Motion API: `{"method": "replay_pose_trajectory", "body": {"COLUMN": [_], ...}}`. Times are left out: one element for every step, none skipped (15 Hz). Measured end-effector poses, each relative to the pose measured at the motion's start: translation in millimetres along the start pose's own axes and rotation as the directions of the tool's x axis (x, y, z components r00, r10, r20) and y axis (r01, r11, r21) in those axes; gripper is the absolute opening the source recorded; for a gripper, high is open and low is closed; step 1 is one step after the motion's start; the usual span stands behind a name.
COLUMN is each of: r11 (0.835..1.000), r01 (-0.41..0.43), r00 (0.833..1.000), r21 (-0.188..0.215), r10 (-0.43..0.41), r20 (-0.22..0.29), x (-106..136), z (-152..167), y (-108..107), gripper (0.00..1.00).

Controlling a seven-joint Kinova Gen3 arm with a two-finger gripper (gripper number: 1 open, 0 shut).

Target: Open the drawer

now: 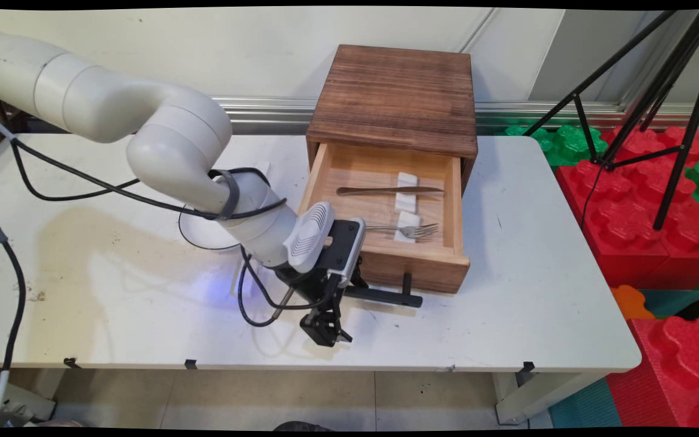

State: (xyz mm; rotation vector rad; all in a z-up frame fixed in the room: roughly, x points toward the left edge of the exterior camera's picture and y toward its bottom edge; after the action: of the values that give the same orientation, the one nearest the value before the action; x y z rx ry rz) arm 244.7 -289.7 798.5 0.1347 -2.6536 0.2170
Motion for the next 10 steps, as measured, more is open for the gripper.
{"method": "replay_pose_trajectory", "body": {"r11": [1.0,1.0,1.0,1.0,1.0,1.0,1.0,1.0,1.0,1.0], "r01": [0.0,-0.001,-0.001,0.0,0.0,0.0,0.0,0.001,0.001,0.002], "r00": [1.0,1.0,1.0,1.0,1.0,1.0,1.0,1.0,1.0,1.0], "r21": [0.0,-0.001,-0.001,-0.001,-0.001,-0.002,-0.002,-0.003,-0.004,-0.006], "r10": [0.0,0.001,0.001,0.0,0.0,0.0,0.0,-0.001,-0.002,-0.002], "r20": [-0.002,-0.003,-0.004,-0.005,-0.007,-0.008,-0.009,-0.01,-0.011,-0.012], "x": [1,1,1,2,2,3,3,4,4,5], "z": [0,-1,-1,-1,-2,-2,-3,-3,-4,-4], "y": [2,3,5,6,8,9,10,12,14,16], "gripper": [1.0,1.0,1.0,1.0,1.0,1.0,1.0,1.0,1.0,1.0]}}
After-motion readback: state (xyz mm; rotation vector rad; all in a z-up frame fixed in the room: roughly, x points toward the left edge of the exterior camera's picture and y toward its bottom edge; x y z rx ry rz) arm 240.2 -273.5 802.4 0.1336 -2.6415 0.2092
